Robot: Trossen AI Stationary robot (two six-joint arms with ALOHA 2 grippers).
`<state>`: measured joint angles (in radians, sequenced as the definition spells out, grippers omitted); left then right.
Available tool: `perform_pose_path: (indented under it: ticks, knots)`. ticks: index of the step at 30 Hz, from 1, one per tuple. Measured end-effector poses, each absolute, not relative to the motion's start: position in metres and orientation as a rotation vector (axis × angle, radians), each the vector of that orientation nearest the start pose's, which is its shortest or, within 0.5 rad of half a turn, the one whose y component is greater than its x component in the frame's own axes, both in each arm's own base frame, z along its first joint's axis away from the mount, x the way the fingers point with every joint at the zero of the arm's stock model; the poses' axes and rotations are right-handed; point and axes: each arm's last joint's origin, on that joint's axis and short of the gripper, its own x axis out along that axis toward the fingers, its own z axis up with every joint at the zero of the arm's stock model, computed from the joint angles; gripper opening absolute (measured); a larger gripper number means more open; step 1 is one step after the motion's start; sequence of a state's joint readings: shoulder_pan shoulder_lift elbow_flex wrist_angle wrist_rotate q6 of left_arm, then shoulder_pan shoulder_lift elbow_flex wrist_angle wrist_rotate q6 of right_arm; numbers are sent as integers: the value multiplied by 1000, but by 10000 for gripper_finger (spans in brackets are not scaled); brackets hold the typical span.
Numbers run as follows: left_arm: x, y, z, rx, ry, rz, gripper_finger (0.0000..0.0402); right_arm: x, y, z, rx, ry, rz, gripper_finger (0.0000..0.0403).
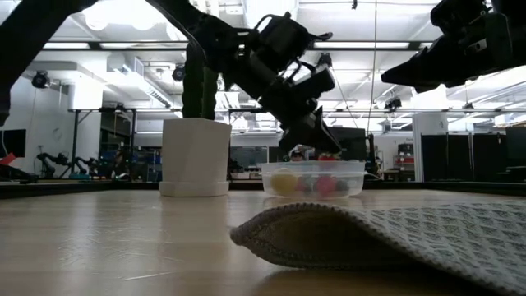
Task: Pick and placing Produce into tupperware
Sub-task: Put the red strawberry into the transparent container, then return to Home Position
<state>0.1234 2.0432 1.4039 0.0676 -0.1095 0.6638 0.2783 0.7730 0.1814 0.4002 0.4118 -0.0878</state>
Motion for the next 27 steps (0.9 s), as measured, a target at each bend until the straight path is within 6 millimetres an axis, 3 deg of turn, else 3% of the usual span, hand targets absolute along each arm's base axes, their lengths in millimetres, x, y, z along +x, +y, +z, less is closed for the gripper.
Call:
perform_pose_path:
  ticks: [6,19,27]
  knots:
    - [460,62,186,639,614,36,0,157,33,183,-156,187,-125,63]
    - [461,66,186,633,618,45,2,157,33,183,-163,188,-124,63]
    - [461,66,186,631,618,44,77,157,33,183,-163,188,-124,63]
